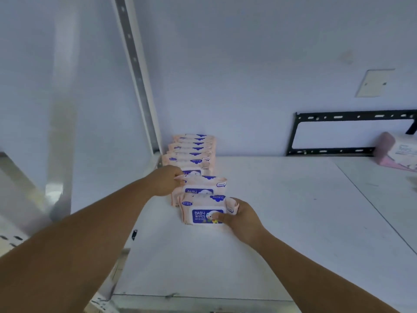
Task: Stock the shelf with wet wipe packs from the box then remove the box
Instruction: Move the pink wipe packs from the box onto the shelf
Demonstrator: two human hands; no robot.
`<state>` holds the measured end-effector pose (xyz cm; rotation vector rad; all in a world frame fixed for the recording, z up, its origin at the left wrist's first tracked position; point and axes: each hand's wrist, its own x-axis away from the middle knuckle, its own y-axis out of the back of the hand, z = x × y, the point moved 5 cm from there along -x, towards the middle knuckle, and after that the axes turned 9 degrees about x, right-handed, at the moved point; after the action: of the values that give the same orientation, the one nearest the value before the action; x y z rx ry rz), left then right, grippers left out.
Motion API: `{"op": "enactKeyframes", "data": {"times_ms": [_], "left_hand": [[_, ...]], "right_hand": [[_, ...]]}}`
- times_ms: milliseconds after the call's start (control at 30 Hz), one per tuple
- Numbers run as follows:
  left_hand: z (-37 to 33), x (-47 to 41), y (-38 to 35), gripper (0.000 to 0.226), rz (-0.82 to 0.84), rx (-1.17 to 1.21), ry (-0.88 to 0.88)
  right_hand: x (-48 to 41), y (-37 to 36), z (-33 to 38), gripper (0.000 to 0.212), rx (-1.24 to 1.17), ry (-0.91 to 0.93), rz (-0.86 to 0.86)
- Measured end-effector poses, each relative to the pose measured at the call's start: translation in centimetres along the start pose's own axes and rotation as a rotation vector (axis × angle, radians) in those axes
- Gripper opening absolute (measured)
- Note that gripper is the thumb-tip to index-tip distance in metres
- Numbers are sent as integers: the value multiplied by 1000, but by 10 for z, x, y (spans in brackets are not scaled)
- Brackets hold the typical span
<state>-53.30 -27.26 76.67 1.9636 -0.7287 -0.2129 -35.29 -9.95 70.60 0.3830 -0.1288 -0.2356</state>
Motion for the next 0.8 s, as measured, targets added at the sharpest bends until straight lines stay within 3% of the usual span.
{"op": "enactKeyframes", "data": {"times_ms": [133, 300, 467, 533, 600, 633, 800], "left_hand": [[13, -20, 6, 23, -82, -40, 46], [27, -36, 17, 8, -179, -59, 137], [36, -41, 17, 27, -263, 183, 200], [42, -39, 11, 65, -213, 343, 240], [48, -35, 4, 112, -172, 250, 227], [50, -34, 0, 120, -149, 149, 212], [45, -34, 0, 109, -209, -102, 164]], "right_hand": [[-36, -19, 7, 22, 39, -22, -26], [-77, -28, 14, 19, 120, -76, -61], [-103, -32, 12, 22, 176, -90, -90], [-108, -36, 11, 33, 187, -79, -106], [-112, -40, 9, 28, 206, -69, -116], [-114, -42, 8, 24, 209, -66, -116], [-123, -49, 10, 30, 247, -99, -119]]}}
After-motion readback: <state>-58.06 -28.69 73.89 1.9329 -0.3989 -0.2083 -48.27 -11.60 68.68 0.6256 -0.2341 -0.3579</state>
